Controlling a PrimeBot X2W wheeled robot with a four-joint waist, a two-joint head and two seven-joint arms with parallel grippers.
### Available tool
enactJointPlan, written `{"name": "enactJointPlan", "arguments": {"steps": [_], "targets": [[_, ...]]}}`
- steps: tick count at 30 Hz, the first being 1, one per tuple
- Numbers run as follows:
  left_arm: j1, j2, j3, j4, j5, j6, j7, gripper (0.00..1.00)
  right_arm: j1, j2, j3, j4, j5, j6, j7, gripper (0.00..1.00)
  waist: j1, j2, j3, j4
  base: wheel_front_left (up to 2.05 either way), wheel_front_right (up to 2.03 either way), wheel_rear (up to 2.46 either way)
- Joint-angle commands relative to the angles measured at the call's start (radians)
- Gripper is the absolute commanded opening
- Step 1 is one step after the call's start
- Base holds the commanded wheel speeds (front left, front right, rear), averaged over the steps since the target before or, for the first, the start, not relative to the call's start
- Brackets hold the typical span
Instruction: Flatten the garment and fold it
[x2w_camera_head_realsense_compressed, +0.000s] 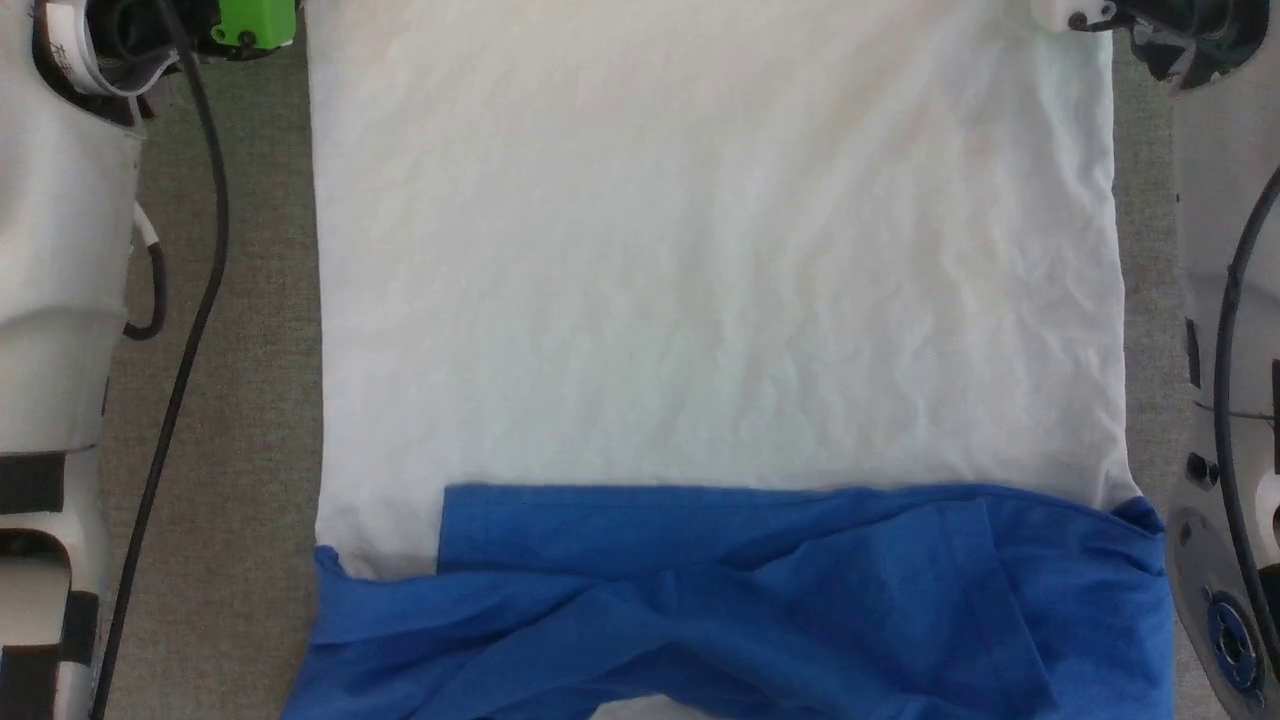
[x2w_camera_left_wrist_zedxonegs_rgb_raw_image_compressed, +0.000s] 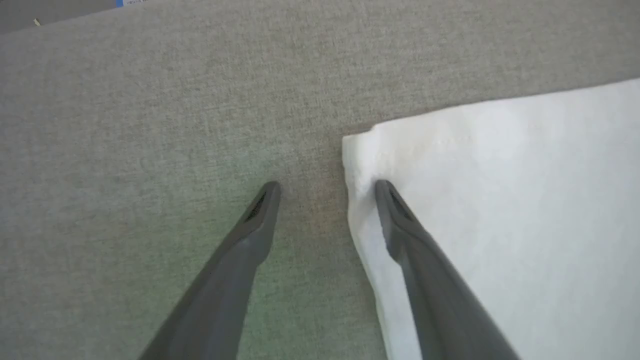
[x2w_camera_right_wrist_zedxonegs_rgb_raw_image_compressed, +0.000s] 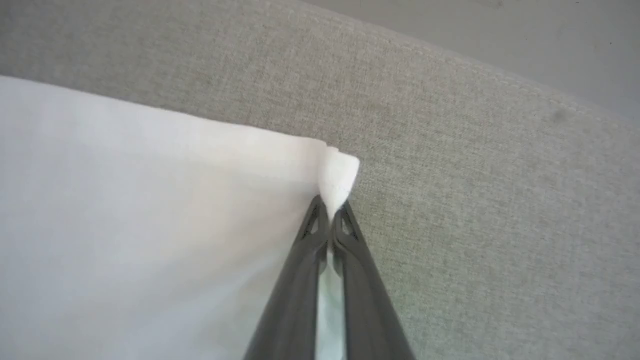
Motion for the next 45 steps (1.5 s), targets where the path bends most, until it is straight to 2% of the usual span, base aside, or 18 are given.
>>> {"name": "enactJointPlan", "arguments": {"steps": [1,2,3,4,5,9,13,18,20,23,30,35,40,45], "targets": [[-0.010,0.003,-0.002,0.000,0.004,0.011,0.000,1.00,-0.016,0.000,0.006,0.003,0.009,-0.002,-0.010,0.00,-0.0001,0.0000,0.012,-0.005,0.00,0.00,0.00],[0.005,-0.001,-0.002,0.005,-0.007,0.018,0.021,1.00,-0.015,0.000,0.009,0.003,0.013,-0.002,-0.016,0.00,-0.0001,0.0000,0.016,-0.007,0.00,0.00,0.00],[0.014,-0.003,-0.002,0.004,-0.012,0.020,0.027,0.78,-0.014,0.000,0.013,0.004,0.015,-0.002,-0.019,0.00,-0.0001,0.0000,0.018,-0.007,0.00,0.00,0.00],[0.027,-0.006,0.003,0.003,-0.021,0.024,0.025,0.24,-0.014,-0.002,0.018,0.004,0.018,-0.002,-0.022,0.00,-0.0001,0.0000,0.021,-0.008,0.00,0.00,0.00],[0.038,-0.009,0.006,0.003,-0.032,0.024,0.032,0.00,-0.013,-0.003,0.020,0.004,0.020,-0.002,-0.024,0.00,-0.0001,0.0000,0.023,-0.009,0.00,0.00,0.00],[0.058,-0.008,0.026,-0.021,-0.047,0.011,-0.026,0.00,-0.016,-0.018,0.024,-0.002,0.022,-0.002,-0.040,0.00,-0.0001,0.0000,0.031,-0.008,0.00,0.00,0.00],[0.044,-0.003,0.060,-0.033,-0.030,0.015,-0.152,0.00,-0.029,-0.016,-0.008,-0.017,0.019,-0.002,-0.095,0.00,-0.0001,0.0000,0.034,-0.007,0.00,0.00,0.00],[0.000,0.015,0.086,-0.029,0.043,0.036,-0.359,0.00,-0.059,-0.005,-0.041,-0.023,0.007,-0.002,-0.183,0.00,-0.0001,0.0000,0.022,-0.003,0.00,0.00,0.00],[-0.021,0.012,0.107,-0.017,0.067,0.061,-0.455,0.00,-0.078,-0.004,-0.044,-0.027,-0.012,-0.002,-0.234,0.00,-0.0001,0.0000,0.015,-0.001,0.00,0.00,0.00],[-0.050,0.010,0.113,-0.003,0.100,0.066,-0.576,0.00,-0.108,-0.001,-0.058,-0.025,-0.022,-0.002,-0.315,0.00,-0.0001,0.0000,0.002,0.004,0.00,0.00,0.00],[-0.084,0.004,0.096,0.038,0.154,0.012,-0.852,0.00,-0.160,0.000,-0.097,0.029,-0.052,-0.002,-0.486,0.00,-0.0001,0.0000,-0.046,0.018,0.00,0.00,0.00],[-0.025,-0.018,0.083,0.062,0.134,-0.045,-0.978,0.00,-0.129,-0.001,-0.090,0.078,-0.007,-0.002,-0.564,0.00,-0.0001,0.0000,-0.117,0.024,0.00,0.00,0.00],[0.124,-0.016,0.088,0.032,0.094,-0.073,-1.087,0.00,0.005,-0.035,-0.020,0.053,0.114,-0.002,-0.618,0.00,-0.0001,0.0000,-0.223,0.027,0.00,0.00,0.00],[0.341,-0.012,0.095,-0.060,0.048,-0.080,-1.146,0.00,0.230,-0.092,0.011,-0.059,0.265,-0.002,-0.634,0.00,-0.0001,0.0000,-0.345,0.032,0.00,0.00,0.00]]}}
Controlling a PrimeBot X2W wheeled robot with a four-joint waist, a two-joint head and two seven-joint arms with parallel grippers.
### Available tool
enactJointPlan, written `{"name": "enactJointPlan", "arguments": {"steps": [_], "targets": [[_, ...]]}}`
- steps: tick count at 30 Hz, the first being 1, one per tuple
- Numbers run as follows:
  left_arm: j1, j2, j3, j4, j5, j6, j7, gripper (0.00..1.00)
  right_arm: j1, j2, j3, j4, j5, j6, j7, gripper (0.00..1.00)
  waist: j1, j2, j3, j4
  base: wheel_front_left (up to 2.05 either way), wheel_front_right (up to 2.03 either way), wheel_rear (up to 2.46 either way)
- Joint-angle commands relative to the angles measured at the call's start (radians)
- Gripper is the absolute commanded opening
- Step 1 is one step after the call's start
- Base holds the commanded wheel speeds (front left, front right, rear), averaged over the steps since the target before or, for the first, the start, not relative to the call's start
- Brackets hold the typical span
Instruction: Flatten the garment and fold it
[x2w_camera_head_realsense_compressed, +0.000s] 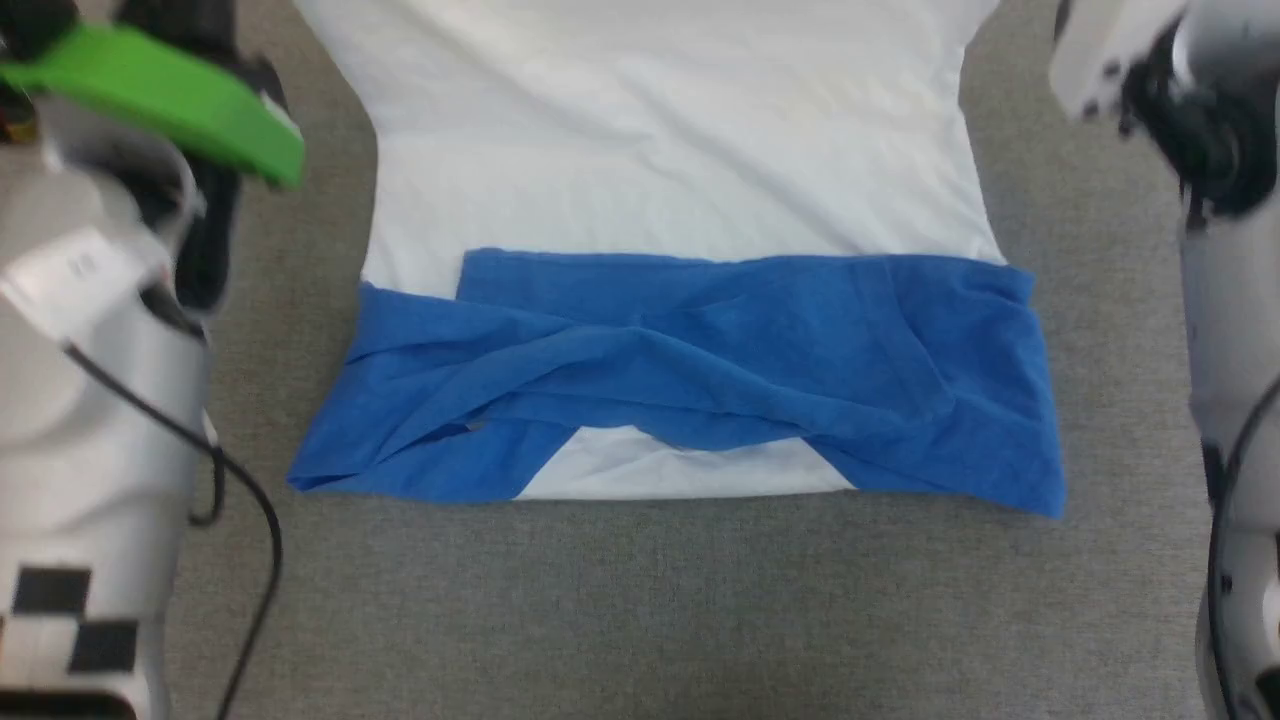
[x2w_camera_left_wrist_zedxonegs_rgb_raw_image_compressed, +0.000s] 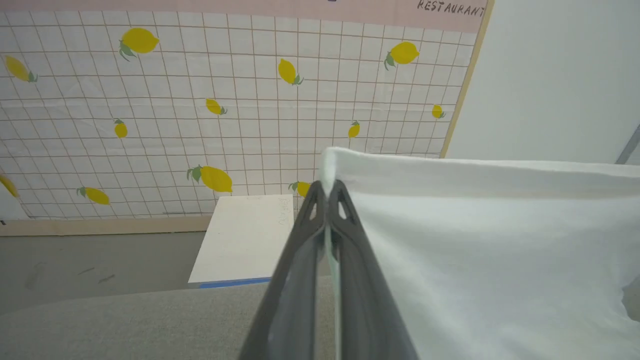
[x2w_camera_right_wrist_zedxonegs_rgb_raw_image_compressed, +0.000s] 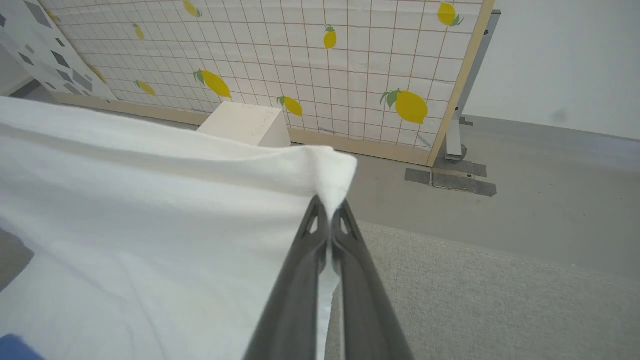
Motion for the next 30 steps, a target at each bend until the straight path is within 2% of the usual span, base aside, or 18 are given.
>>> {"name": "enactJointPlan", "arguments": {"steps": [1,7,14,20,27,28,29,30], "targets": [[0.073,0.006,0.000,-0.027,-0.009,-0.001,-0.010,0.00,0.075,-0.013,-0.006,-0.035,0.035,-0.002,-0.004,0.00,0.0000,0.0000,-0.135,0.008,0.00,0.00,0.00],[0.363,0.001,-0.002,-0.170,-0.056,0.042,0.010,0.00,0.400,-0.013,-0.052,-0.197,0.140,-0.002,0.028,0.00,0.0000,0.0000,-0.246,0.012,0.00,0.00,0.00],[0.644,-0.019,-0.018,-0.270,-0.110,0.109,0.070,0.00,0.697,0.053,-0.125,-0.305,0.187,-0.002,0.069,0.00,0.0000,0.0000,-0.316,0.015,0.00,0.00,0.00],[0.775,-0.042,-0.036,-0.249,-0.139,0.137,0.091,0.00,0.816,0.085,-0.137,-0.295,0.184,-0.002,0.069,0.00,0.0000,0.0000,-0.356,0.004,0.00,0.00,0.00],[0.807,-0.076,-0.056,-0.154,-0.172,0.147,0.129,0.00,0.888,0.103,-0.131,-0.232,0.148,-0.002,0.053,0.00,0.0000,0.0000,-0.376,0.004,0.00,0.00,0.00],[0.802,-0.083,-0.059,-0.142,-0.178,0.148,0.137,0.37,0.894,0.106,-0.131,-0.225,0.144,-0.002,0.049,0.33,0.0000,0.0000,-0.378,0.004,0.00,0.00,0.00],[0.798,-0.086,-0.059,-0.132,-0.182,0.152,0.143,0.94,0.897,0.108,-0.133,-0.219,0.142,-0.002,0.047,0.88,0.0000,0.0000,-0.379,0.004,0.00,0.00,0.00],[0.795,-0.089,-0.059,-0.118,-0.188,0.159,0.155,1.00,0.901,0.109,-0.132,-0.217,0.139,-0.002,0.046,1.00,0.0000,0.0000,-0.381,0.003,0.00,0.00,0.00]]}}
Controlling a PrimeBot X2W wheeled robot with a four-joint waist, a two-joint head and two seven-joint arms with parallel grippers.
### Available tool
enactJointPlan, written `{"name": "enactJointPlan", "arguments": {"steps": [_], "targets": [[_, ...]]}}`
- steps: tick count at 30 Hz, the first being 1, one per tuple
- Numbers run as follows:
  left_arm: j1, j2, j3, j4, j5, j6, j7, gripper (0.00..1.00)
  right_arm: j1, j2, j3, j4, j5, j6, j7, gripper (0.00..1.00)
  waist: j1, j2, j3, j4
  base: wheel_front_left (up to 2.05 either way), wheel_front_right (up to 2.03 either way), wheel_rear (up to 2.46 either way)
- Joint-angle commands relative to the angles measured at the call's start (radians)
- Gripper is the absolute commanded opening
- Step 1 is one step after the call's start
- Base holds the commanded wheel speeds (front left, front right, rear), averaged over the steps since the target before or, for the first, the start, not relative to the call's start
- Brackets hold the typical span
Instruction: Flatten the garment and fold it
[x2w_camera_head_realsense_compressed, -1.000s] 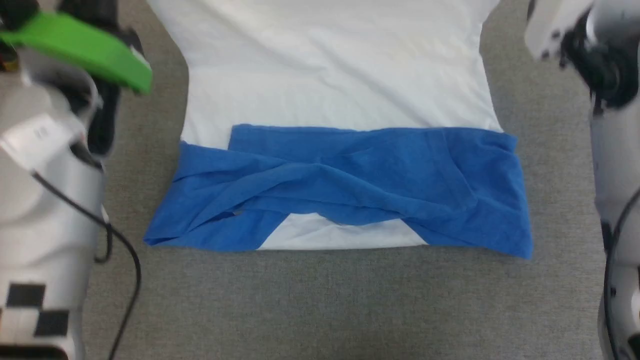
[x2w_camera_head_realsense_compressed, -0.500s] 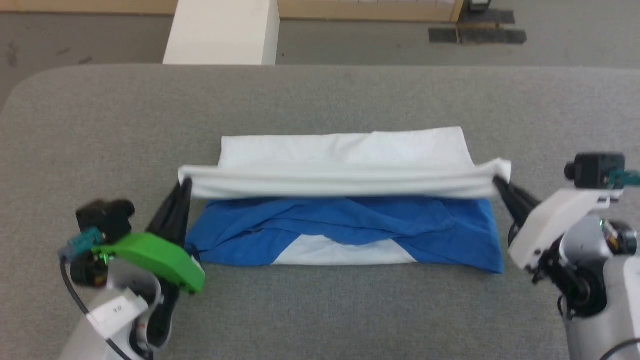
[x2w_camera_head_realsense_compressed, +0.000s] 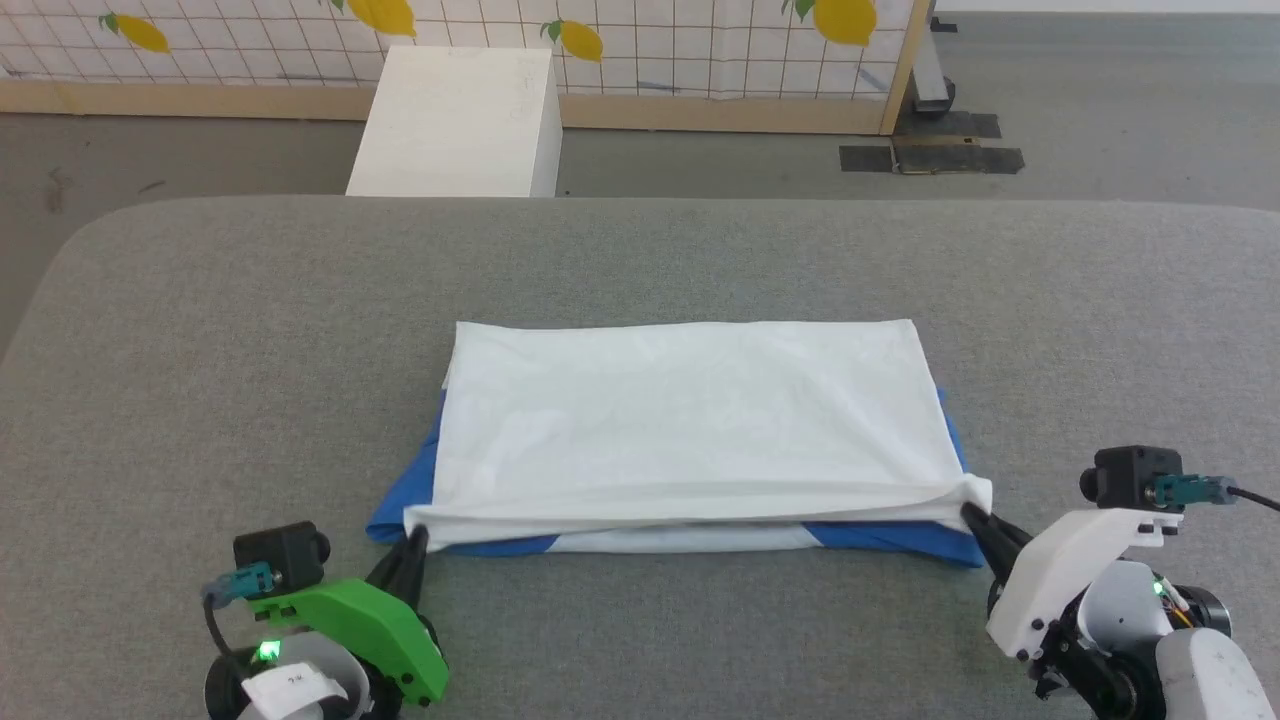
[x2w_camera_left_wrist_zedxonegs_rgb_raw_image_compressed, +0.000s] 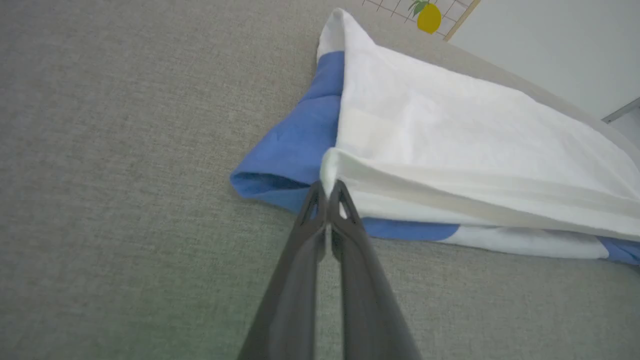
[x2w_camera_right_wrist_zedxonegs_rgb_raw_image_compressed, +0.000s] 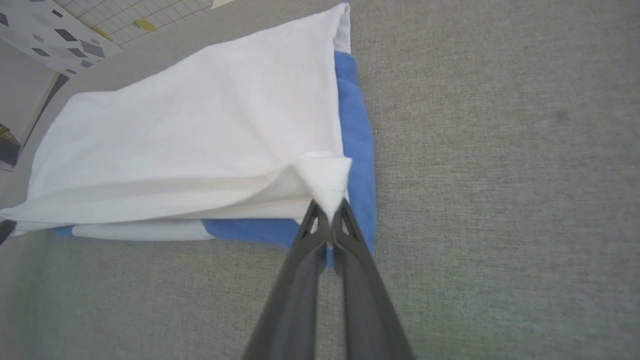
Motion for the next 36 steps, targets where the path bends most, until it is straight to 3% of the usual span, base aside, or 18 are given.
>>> {"name": "enactJointPlan", "arguments": {"steps": [1,7,11,13,16,21,30,36], "targets": [[-0.008,0.004,0.003,0.019,-0.011,0.015,0.026,1.00,0.015,0.003,-0.001,-0.002,-0.009,-0.002,-0.004,1.00,0.0001,-0.0001,-0.004,-0.002,0.00,0.00,0.00],[0.014,0.070,0.062,-0.006,0.001,0.130,0.077,1.00,0.065,-0.004,-0.040,-0.123,-0.011,-0.002,0.057,1.00,0.0001,-0.0001,-0.023,-0.004,0.00,0.00,0.00],[0.021,0.121,0.125,-0.121,0.036,0.198,0.026,1.00,0.065,-0.002,-0.121,-0.279,-0.009,-0.002,0.122,1.00,0.0001,-0.0001,-0.024,0.003,0.00,0.00,0.00],[0.010,0.140,0.143,-0.176,0.069,0.209,-0.031,1.00,0.033,0.002,-0.155,-0.323,-0.012,-0.002,0.166,1.00,0.0001,-0.0001,-0.016,0.003,0.00,0.00,0.00],[-0.017,0.153,0.132,-0.230,0.134,0.198,-0.128,1.00,-0.031,0.005,-0.158,-0.305,-0.055,-0.002,0.256,1.00,0.0001,-0.0001,0.002,0.003,0.00,0.00,0.00],[-0.067,0.129,0.087,-0.252,0.238,0.171,-0.259,1.00,-0.164,-0.008,-0.087,-0.150,-0.177,-0.002,0.361,1.00,0.0001,-0.0001,0.053,0.023,0.00,0.00,0.00],[-0.108,0.047,0.103,-0.228,0.304,0.110,-0.279,1.00,-0.288,-0.037,0.006,0.090,-0.277,-0.002,0.389,1.00,0.0001,-0.0001,0.135,0.071,0.00,0.00,0.00],[-0.099,0.002,0.138,-0.217,0.325,0.069,-0.279,1.00,-0.292,-0.037,0.023,0.198,-0.260,-0.002,0.415,1.00,0.0001,-0.0001,0.145,0.074,0.00,0.00,0.00]]}}
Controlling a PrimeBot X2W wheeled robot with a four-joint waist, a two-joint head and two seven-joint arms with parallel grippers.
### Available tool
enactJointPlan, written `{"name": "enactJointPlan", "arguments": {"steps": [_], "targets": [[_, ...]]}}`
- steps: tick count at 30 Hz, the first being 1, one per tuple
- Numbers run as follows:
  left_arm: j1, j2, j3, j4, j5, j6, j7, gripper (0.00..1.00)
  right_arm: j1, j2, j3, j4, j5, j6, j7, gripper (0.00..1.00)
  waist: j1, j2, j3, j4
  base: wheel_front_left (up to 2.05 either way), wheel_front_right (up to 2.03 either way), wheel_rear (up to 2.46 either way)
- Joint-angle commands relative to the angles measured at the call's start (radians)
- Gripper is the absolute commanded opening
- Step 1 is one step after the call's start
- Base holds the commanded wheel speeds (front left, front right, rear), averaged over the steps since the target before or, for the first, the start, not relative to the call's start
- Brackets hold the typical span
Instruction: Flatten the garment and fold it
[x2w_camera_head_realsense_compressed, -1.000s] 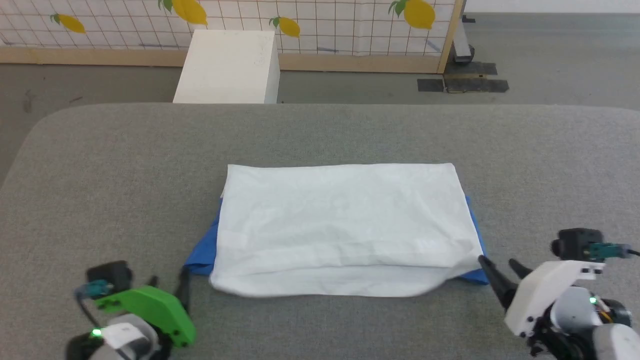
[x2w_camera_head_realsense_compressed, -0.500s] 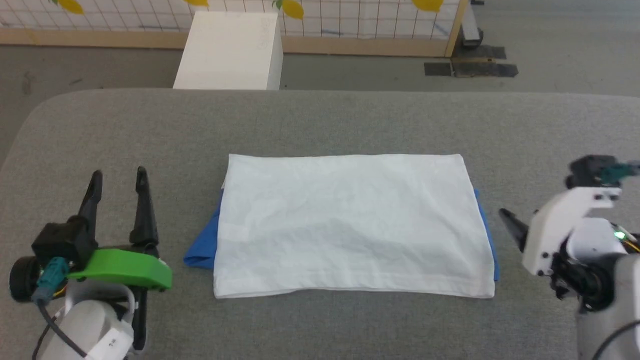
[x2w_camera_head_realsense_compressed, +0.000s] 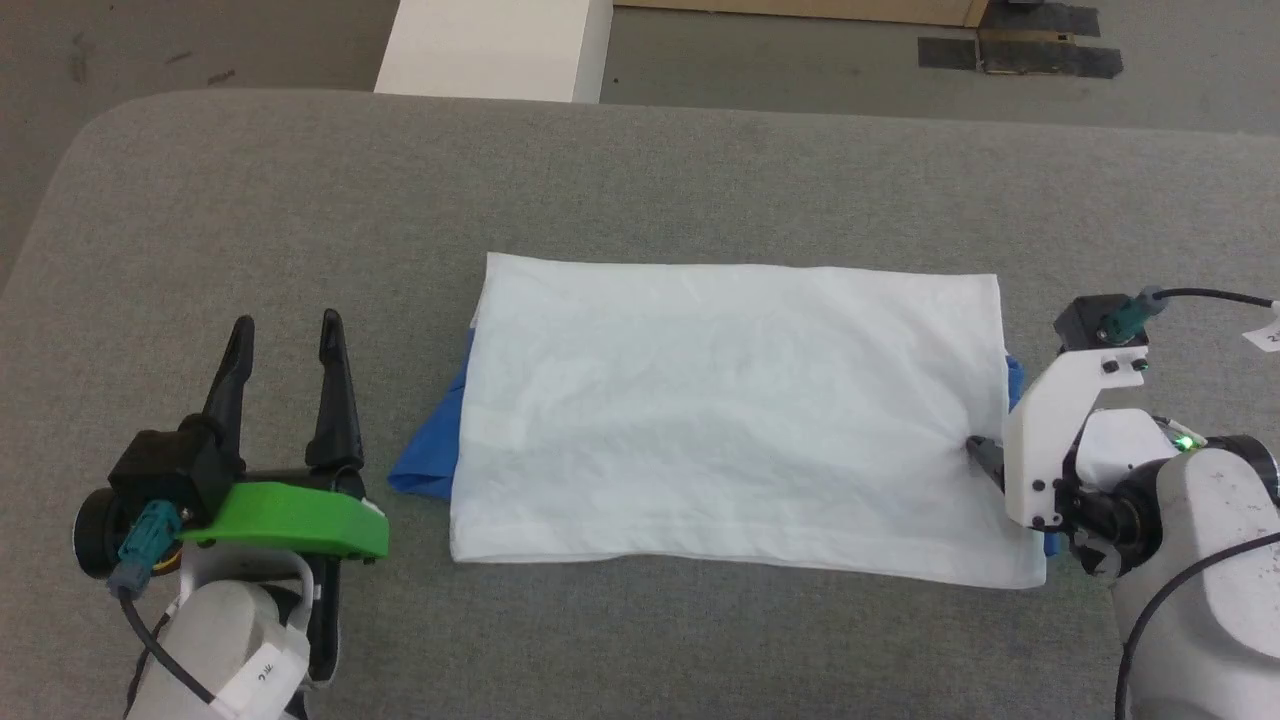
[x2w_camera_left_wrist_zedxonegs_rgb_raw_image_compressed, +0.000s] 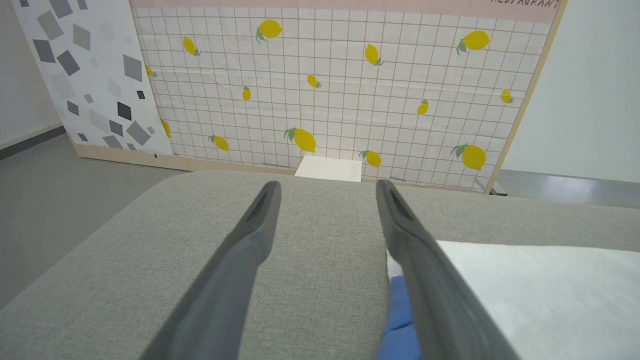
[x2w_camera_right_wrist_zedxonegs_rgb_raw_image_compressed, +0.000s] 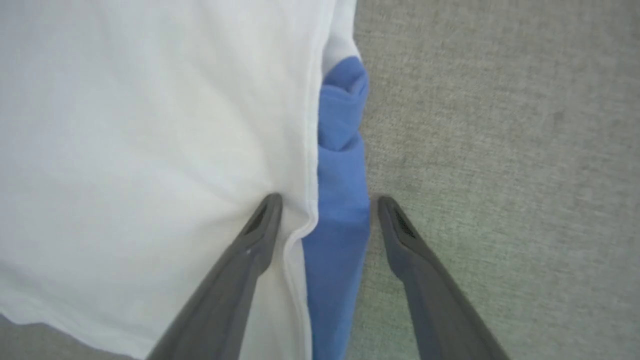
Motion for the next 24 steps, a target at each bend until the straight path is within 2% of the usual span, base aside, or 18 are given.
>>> {"name": "enactJointPlan", "arguments": {"steps": [1,2,3,8,12,16,19,24], "targets": [[-0.004,-0.013,0.014,-0.003,0.004,-0.013,-0.005,1.00,0.018,0.011,-0.002,0.043,0.018,-0.002,0.013,0.40,0.0000,0.0000,0.000,0.001,0.00,0.00,0.00],[0.000,-0.017,0.021,-0.001,0.007,-0.020,-0.005,1.00,0.018,0.012,-0.002,0.048,0.028,-0.002,0.012,0.16,0.0000,0.0000,-0.003,-0.001,0.00,0.00,0.00],[0.004,-0.022,0.028,0.002,0.011,-0.027,-0.005,1.00,0.018,0.011,-0.005,0.048,0.041,-0.002,0.006,0.00,0.0000,0.0000,-0.007,-0.004,0.00,0.00,0.00],[0.023,-0.051,0.062,0.003,0.024,-0.050,-0.005,1.00,0.030,-0.042,-0.086,0.026,0.065,-0.002,-0.006,0.00,0.0000,0.0000,-0.034,-0.018,0.00,0.00,0.00],[0.041,-0.067,0.078,0.007,0.037,-0.063,-0.005,1.00,0.051,-0.105,-0.182,-0.002,0.017,-0.002,0.002,0.00,0.0000,0.0000,-0.052,-0.026,0.00,0.00,0.00],[0.059,-0.084,0.092,0.009,0.049,-0.072,-0.005,1.00,0.068,-0.137,-0.240,-0.022,-0.041,-0.002,0.014,0.00,0.0000,0.0000,-0.071,-0.034,0.00,0.00,0.00],[0.074,-0.096,0.099,0.013,0.053,-0.079,-0.005,1.00,0.078,-0.151,-0.226,-0.055,-0.048,-0.002,0.023,0.00,0.0000,0.0000,-0.087,-0.038,0.00,0.00,0.00],[0.096,-0.114,0.114,0.018,0.061,-0.088,-0.005,1.00,0.087,-0.181,-0.090,-0.201,-0.009,-0.002,0.072,0.00,0.0000,0.0000,-0.124,-0.044,0.00,0.00,0.00]]}}
